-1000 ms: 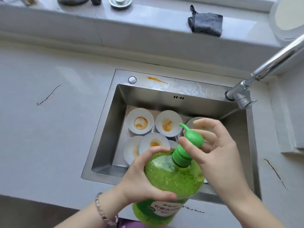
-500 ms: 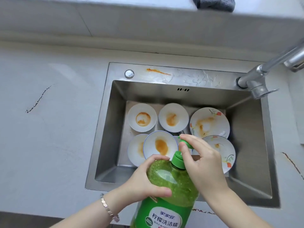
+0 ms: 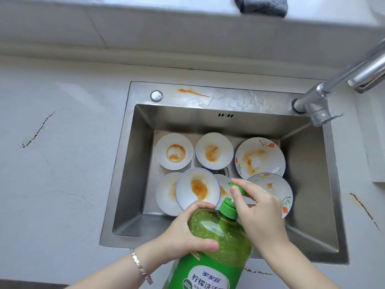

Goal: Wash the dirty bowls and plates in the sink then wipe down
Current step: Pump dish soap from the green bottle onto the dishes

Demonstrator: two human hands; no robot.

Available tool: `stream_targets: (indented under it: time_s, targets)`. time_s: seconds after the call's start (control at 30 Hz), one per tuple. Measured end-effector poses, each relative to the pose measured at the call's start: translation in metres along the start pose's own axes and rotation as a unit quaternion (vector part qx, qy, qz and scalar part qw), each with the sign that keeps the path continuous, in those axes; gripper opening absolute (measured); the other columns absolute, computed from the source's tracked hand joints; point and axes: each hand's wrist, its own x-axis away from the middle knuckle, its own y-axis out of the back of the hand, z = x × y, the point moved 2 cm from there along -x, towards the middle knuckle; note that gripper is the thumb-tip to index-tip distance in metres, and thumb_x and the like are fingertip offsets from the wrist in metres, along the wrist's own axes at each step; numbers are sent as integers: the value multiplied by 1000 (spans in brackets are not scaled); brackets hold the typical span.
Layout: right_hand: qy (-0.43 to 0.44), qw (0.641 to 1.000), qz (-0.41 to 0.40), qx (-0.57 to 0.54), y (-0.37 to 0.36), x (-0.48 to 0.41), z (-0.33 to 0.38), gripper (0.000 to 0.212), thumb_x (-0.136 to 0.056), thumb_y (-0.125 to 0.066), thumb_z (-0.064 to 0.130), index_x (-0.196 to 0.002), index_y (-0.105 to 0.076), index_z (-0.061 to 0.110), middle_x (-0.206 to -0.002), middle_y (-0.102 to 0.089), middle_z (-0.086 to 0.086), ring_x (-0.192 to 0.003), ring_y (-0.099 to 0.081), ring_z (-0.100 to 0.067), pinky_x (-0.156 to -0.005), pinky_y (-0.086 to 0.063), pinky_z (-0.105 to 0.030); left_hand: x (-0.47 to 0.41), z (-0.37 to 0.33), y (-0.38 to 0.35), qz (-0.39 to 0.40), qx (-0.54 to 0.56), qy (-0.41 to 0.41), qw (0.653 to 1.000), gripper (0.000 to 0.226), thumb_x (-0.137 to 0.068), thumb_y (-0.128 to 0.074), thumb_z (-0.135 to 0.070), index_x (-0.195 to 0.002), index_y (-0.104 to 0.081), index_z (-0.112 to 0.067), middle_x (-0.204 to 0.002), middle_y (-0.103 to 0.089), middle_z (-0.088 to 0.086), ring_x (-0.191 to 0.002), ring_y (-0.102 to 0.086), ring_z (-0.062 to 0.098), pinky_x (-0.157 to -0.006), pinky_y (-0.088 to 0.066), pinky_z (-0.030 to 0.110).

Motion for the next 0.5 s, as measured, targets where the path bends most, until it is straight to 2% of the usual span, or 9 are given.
stream_targets:
  time_s: [0.07,0.17,0.27,0.33,0.4,0.47,0.5]
  targets:
    - [-1,1000,9,6,-4,4,-1,16,-84,-67,14,-98,-74,17,-94,-65,15,-61,-50,12,-61,-37,1,1,-1,0,-7,2,-2,1000,75,-41,-80,-30,-112,-57,-24,-109,-65,-7,-102,-62,7,-88,-46,18]
    - [4,1000,20,7,-7,4,1,17,-84,-66,13,-100,-74,15,-93,-61,18,-62,-51,10,-63,-38,1,2,-2,1,-10,3,-4,1000,75,-41,-81,-31,-112,-57,-24,-110,-64,-5,-102,-62,7,-88,-46,19]
    - [12,999,29,5,-1,-1,4,19,-85,-65,14,-102,-73,16,-97,-61,17,-86,-55,10,-65,-38,2,3,-8,2,-8,-6,-12,1000,76,-39,-80,-33,-112,-57,-24,-111,-63,-9,-102,-60,2,-87,-43,14]
    - [29,999,23,0,8,-7,9,19,-86,-65,19,-104,-72,18,-102,-65,13,-95,-50,18,-76,-37,3,2,-17,4,-12,-16,-22,1000,77,-38,-80,-34,-111,-58,-27,-114,-62,-10,-106,-59,2,-93,-44,17]
    - [43,999,2,-18,19,-17,19,24,-85,-63,29,-105,-71,20,-103,-66,12,-99,-55,10,-86,-41,-7,-2,-31,6,-12,-16,-40,999,76,-38,-80,-34,-111,-59,-30,-116,-62,-11,-109,-60,6,-99,-44,24]
    - [52,998,-21,-33,29,-29,32,26,-85,-63,30,-107,-70,20,-102,-66,13,-94,-63,-3,-85,-47,-18,-9,-49,8,-9,-15,-67,998,75,-39,-80,-33,-111,-60,-29,-115,-64,-9,-109,-61,11,-99,-46,28]
    - [53,997,-31,-38,33,-35,37,24,-86,-65,26,-109,-70,19,-102,-66,11,-92,-65,-8,-83,-48,-19,-13,-57,9,-8,-16,-80,997,75,-39,-80,-33,-111,-60,-28,-114,-64,-8,-108,-61,12,-97,-47,29]
